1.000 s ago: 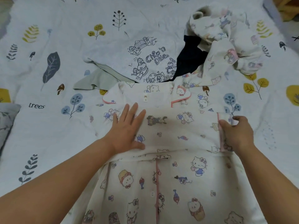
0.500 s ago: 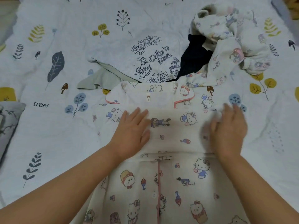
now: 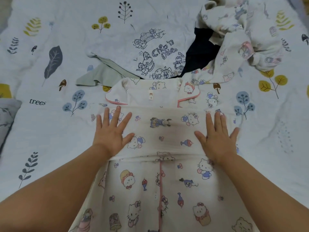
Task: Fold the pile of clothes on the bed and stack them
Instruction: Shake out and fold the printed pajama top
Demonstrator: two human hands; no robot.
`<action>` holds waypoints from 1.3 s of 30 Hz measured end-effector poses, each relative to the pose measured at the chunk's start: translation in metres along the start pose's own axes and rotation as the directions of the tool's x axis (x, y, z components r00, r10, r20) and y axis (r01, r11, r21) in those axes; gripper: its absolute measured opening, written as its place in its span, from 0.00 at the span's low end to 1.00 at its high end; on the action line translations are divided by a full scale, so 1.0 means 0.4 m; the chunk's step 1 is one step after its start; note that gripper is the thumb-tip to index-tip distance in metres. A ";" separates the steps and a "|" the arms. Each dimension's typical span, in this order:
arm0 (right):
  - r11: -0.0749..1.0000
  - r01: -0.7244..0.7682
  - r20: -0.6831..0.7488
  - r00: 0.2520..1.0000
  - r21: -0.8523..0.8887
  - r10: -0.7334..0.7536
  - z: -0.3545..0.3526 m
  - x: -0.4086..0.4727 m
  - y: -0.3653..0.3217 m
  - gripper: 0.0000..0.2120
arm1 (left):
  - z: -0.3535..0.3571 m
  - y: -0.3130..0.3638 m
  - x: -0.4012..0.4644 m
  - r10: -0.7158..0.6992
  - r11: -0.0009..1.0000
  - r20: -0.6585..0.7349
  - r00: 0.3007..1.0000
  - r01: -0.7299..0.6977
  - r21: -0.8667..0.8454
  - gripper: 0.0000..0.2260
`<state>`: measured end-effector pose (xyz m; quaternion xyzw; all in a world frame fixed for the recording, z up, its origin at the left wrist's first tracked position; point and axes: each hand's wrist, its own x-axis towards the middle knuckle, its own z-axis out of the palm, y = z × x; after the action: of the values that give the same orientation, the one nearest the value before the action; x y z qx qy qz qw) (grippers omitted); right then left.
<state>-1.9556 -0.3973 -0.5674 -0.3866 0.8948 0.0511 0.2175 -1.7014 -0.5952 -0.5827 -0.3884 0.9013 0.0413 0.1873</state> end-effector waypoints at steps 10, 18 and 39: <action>0.964 0.208 -0.319 0.936 0.164 -0.148 -0.007 -0.160 0.044 0.24 | -0.057 0.062 -0.174 0.125 0.987 -0.117 0.985 -0.136 -0.089 0.27; 0.976 0.107 -0.231 0.971 0.188 -0.062 0.066 -0.372 0.107 0.33 | 0.009 0.054 -0.397 0.052 0.987 -0.118 0.992 -0.069 -0.147 0.34; 0.913 -0.226 0.009 0.971 0.340 0.238 0.072 -0.476 0.063 0.28 | 0.058 -0.089 -0.484 -0.221 0.940 -0.120 0.968 0.178 -0.290 0.19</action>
<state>-1.8480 -0.2449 -0.5138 -0.2352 0.9331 -0.0845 0.2587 -1.5473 -0.4825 -0.5303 -0.5023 0.8540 0.1182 0.0659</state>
